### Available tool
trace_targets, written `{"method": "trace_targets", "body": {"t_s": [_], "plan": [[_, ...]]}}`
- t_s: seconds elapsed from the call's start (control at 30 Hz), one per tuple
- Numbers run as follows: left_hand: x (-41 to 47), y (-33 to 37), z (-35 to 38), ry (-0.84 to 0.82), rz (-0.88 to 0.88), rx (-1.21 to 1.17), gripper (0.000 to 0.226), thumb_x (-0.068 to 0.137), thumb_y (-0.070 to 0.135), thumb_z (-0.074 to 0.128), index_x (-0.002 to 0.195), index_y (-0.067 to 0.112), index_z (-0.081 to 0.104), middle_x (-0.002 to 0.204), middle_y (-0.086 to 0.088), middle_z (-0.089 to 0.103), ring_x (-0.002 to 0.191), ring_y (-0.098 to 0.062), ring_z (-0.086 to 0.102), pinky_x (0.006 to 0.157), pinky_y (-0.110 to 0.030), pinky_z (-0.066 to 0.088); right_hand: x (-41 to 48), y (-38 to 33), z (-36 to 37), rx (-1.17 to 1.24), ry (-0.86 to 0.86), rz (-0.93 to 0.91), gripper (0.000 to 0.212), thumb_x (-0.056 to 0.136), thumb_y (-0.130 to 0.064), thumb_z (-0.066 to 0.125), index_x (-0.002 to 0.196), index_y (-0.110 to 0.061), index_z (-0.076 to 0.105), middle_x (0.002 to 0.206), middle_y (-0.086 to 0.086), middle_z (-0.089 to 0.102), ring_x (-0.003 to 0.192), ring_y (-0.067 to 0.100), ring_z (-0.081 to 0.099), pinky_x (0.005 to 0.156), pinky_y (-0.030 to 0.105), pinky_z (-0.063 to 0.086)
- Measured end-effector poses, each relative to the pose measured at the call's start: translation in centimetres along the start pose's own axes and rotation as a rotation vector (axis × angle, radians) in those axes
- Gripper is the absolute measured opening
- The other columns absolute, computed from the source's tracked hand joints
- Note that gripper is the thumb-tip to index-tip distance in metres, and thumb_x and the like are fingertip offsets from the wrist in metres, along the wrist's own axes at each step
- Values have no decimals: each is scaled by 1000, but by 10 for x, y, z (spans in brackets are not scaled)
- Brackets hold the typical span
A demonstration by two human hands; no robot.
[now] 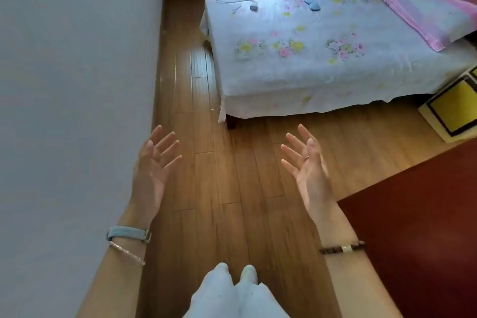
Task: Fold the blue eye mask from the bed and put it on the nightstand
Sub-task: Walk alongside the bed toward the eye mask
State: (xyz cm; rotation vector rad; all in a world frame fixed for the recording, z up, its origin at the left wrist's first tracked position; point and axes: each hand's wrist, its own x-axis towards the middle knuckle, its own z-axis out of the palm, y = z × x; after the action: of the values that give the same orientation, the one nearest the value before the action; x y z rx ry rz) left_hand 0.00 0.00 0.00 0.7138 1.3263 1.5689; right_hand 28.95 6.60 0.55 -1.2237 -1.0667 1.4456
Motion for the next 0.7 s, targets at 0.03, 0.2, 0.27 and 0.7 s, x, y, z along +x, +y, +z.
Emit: {"method": "trace_targets", "body": {"t_s": [0.03, 0.2, 0.27, 0.7], "plan": [[1, 1, 1, 14, 3, -5, 65, 87, 48, 42, 146, 21, 40, 144, -9, 53, 126, -23, 57, 107, -52, 42, 3, -1, 3, -4, -14, 2, 37, 94, -58, 42, 128, -52, 57, 132, -15, 65, 121, 10, 63, 108, 47, 44], [19, 1, -5, 30, 43, 38, 60, 91, 45, 37, 147, 22, 38, 146, -7, 51, 129, -23, 55, 106, -50, 43, 26, -4, 27, -46, -88, 14, 35, 96, -55, 40, 128, -54, 55, 135, -14, 63, 121, 9, 63, 108, 47, 45], [31, 0, -11, 34, 64, 27, 58, 93, 44, 35, 147, 23, 38, 146, -6, 51, 130, -23, 54, 107, -51, 42, 36, -4, 37, -46, -115, 6, 36, 95, -54, 40, 128, -52, 55, 136, -13, 63, 121, 9, 63, 108, 46, 45], [178, 23, -50, 54, 76, -28, 62, 90, 47, 38, 147, 24, 38, 147, -7, 50, 131, -25, 53, 109, -53, 39, 165, -13, 141, -16, -127, 3, 37, 93, -53, 40, 126, -49, 55, 137, -6, 62, 124, 15, 61, 111, 51, 42]]}}
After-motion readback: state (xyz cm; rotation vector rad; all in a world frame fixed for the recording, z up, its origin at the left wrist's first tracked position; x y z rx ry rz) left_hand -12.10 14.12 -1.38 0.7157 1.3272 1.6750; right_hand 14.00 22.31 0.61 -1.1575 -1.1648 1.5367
